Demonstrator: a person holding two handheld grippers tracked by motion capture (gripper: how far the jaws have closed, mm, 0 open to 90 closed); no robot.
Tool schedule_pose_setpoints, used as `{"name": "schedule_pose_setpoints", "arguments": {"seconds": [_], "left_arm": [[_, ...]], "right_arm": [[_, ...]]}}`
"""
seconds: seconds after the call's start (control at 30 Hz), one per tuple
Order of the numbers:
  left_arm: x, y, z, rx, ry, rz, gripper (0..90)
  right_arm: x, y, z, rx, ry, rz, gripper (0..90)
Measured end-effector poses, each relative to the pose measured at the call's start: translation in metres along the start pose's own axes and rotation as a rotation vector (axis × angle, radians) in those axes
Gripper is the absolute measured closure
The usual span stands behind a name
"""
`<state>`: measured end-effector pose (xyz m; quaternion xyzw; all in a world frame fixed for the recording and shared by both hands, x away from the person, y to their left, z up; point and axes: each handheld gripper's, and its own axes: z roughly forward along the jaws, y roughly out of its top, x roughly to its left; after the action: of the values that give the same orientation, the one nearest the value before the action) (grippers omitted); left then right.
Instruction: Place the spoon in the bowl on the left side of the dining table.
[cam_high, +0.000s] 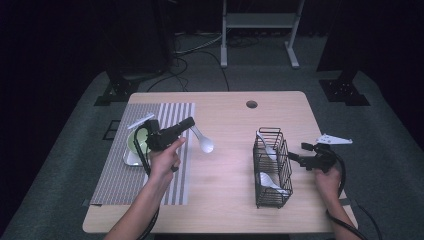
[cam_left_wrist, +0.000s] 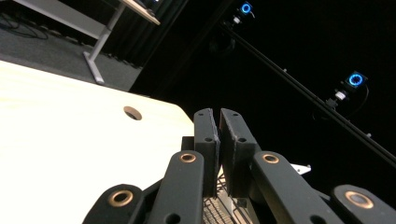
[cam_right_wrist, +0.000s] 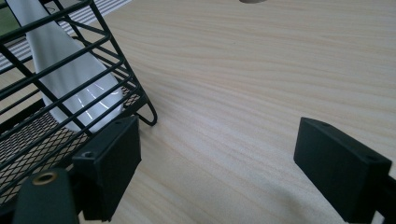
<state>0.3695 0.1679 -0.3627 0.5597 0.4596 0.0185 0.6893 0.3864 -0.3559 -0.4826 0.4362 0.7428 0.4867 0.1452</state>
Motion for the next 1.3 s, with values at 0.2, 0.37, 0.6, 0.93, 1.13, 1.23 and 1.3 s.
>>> {"name": "schedule_pose_setpoints", "arguments": {"seconds": [0.2, 0.37, 0.6, 0.93, 1.13, 1.23, 1.3], "left_arm": [[0.006, 0.006, -0.008, -0.022, 0.019, 0.001, 85.7], [0.009, 0.01, -0.013, -0.028, 0.034, 0.004, 85.7], [0.014, 0.02, -0.021, -0.054, 0.052, 0.003, 85.7], [0.021, 0.031, -0.038, -0.113, 0.07, -0.014, 85.7], [0.028, 0.037, -0.046, -0.134, 0.088, -0.017, 85.7], [0.031, 0.04, -0.05, -0.141, 0.096, -0.019, 85.7], [0.034, 0.041, -0.053, -0.149, 0.101, -0.019, 85.7]], "right_arm": [[0.0, 0.0, 0.0, -0.002, -0.001, 0.001, 13.7], [0.0, 0.0, 0.0, -0.002, -0.002, 0.001, 13.7], [0.0, 0.0, 0.0, -0.002, -0.002, 0.002, 13.7], [0.0, 0.0, 0.0, -0.001, -0.003, 0.003, 13.7], [0.0, 0.0, 0.0, -0.002, -0.003, 0.004, 13.7], [0.0, 0.0, 0.0, -0.002, -0.003, 0.003, 13.7], [-0.001, 0.0, 0.0, -0.002, -0.003, 0.004, 13.7]]}}
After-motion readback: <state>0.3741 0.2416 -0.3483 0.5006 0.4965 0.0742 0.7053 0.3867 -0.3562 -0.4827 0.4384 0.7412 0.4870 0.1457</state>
